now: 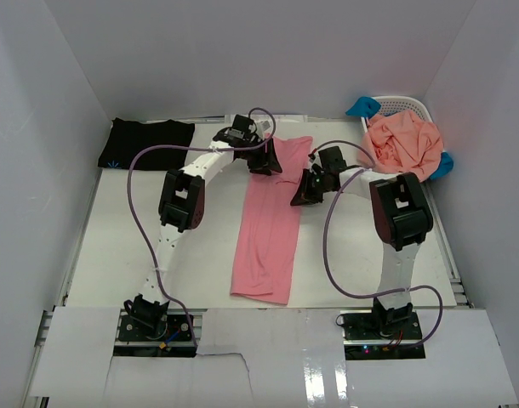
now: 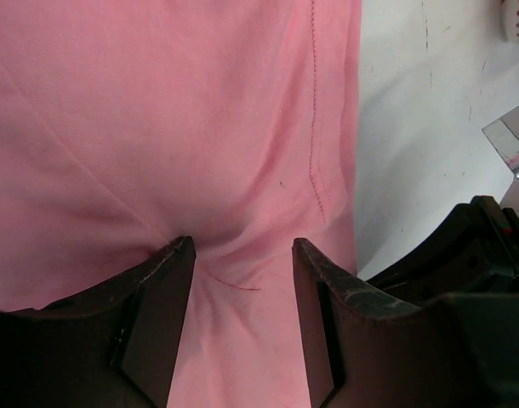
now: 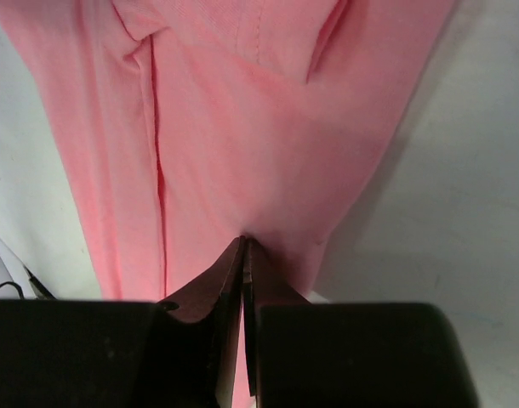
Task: Fold and stack the t-shirts
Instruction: Rotate the tshirt 90 degrees
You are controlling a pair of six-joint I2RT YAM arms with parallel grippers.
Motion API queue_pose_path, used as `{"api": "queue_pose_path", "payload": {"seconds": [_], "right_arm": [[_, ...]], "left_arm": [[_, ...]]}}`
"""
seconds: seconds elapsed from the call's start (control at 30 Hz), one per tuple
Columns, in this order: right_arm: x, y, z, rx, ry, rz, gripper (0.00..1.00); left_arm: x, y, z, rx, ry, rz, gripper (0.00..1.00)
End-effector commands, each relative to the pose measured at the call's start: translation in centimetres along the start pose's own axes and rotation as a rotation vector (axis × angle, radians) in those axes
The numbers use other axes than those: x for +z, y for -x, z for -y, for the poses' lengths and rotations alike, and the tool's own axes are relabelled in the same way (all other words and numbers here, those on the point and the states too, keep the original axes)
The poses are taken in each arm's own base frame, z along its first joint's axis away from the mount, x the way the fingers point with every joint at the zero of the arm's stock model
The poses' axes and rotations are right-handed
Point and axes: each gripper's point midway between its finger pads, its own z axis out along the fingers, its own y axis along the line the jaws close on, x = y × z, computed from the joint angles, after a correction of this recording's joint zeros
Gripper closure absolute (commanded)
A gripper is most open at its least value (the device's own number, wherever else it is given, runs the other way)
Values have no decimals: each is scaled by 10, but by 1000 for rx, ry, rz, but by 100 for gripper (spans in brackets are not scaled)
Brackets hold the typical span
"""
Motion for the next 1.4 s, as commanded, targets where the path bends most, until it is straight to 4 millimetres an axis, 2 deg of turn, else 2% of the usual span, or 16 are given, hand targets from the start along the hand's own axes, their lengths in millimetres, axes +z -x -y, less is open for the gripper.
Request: {"api": "queue_pose_path", "payload": {"seconds": [0.0,0.23,0.27,0.33,0.47,0.6,0.73,0.87,0.93,0.97,1.03,1.07,1.1,1.2,1.23,1.37], "right_arm": [[10,12,14,-19,-75,11,92],[17,57,9,-36,-76,48,92],[23,55,17,-22,-96,18,92],[23,75,11,-44,-93,41,92],[28,84,12,-55,-83,33,92],[14,92,-5,-103,-41,66,86],[-4,98,-20,-148,-16,106,75],[-32,98,-45,-189,18,145,67],[-38,84,-48,-196,27,139,65],[-53,81,-63,-218,56,158,64],[-54,52,-63,-202,73,116,63],[-65,47,-74,-223,106,131,62],[-61,24,-69,-203,106,89,61],[-69,-6,-83,-223,188,61,59],[-68,-28,-77,-193,201,32,59],[-66,-68,-79,-180,285,-5,51]], "left_arm": [[3,16,-30,-1,76,60,39],[4,36,-54,-58,85,128,38],[7,36,-58,-66,87,129,38],[7,42,-58,-79,83,147,37],[4,49,-52,-92,51,162,36],[-17,65,-23,-80,-7,192,36],[-71,94,33,-34,-81,278,35],[-114,111,67,14,-110,350,33],[-125,115,76,34,-114,368,32],[-132,117,81,43,-118,380,31],[-130,114,77,36,-116,368,30],[-126,112,73,24,-118,358,31],[-122,110,71,12,-127,344,31],[-100,102,60,-7,-158,306,31],[-94,99,61,-18,-189,284,31],[-66,91,52,-36,-258,241,31]]}}
